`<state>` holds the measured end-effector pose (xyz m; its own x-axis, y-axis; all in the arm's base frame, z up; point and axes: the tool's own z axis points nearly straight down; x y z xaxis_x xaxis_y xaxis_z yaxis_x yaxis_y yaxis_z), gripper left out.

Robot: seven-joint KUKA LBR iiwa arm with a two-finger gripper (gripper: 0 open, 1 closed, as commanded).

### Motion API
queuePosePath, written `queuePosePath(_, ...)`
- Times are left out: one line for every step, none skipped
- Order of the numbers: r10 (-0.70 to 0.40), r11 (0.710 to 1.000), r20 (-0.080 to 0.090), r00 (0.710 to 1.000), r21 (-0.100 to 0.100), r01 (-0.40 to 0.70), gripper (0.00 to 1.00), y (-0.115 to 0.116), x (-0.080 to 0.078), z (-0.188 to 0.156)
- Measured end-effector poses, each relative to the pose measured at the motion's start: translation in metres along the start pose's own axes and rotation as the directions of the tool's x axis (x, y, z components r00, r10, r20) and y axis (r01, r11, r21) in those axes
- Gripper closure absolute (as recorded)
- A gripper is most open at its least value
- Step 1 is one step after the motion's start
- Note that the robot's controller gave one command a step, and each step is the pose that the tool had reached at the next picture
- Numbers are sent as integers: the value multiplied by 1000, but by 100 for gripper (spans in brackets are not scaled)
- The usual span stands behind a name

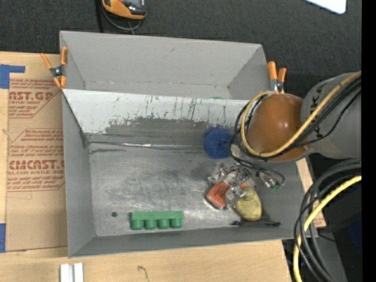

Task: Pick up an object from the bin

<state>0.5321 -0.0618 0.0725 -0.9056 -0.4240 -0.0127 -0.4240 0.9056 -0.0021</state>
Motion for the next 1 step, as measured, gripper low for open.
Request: queuePosePath(73,997,-10,997,-1,-73,100,-24,6,-137)
